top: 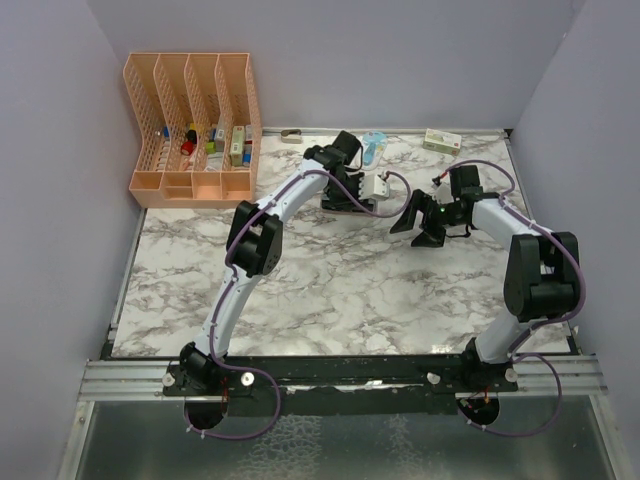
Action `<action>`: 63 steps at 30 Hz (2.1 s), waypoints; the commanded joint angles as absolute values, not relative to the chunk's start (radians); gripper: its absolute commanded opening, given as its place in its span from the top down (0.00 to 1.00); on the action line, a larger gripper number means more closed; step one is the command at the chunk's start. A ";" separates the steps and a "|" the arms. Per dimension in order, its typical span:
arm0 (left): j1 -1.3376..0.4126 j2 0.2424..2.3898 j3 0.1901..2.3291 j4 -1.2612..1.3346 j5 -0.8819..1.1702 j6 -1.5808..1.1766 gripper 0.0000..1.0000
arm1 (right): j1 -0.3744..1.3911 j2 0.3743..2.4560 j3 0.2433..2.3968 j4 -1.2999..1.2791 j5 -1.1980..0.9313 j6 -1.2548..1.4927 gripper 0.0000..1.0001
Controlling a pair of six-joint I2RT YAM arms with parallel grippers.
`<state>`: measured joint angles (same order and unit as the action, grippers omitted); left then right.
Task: Organize the sunglasses
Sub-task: Place the sunglasses in the sunglasses case.
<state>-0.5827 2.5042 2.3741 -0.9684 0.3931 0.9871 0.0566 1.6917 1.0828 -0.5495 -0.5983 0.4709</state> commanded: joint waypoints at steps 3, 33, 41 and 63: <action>-0.580 2.512 2.367 -0.953 0.398 0.993 1.00 | 0.047 1.707 1.093 -0.523 -0.630 0.479 0.20; -0.580 2.520 2.369 -0.947 0.381 1.005 0.77 | 0.047 1.702 1.086 -0.523 -0.647 0.480 0.18; -0.580 2.497 2.335 -0.921 0.378 0.993 0.49 | 0.047 1.704 1.087 -0.522 -0.649 0.481 0.18; -0.583 2.339 2.277 -0.867 0.318 0.974 0.43 | 0.048 1.709 1.081 -0.501 -0.678 0.491 0.18</action>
<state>-0.5827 2.4706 2.3074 -0.8848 0.3401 0.9810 0.0521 1.6970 1.0828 -0.5434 -0.6346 0.4789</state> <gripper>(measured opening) 0.566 0.815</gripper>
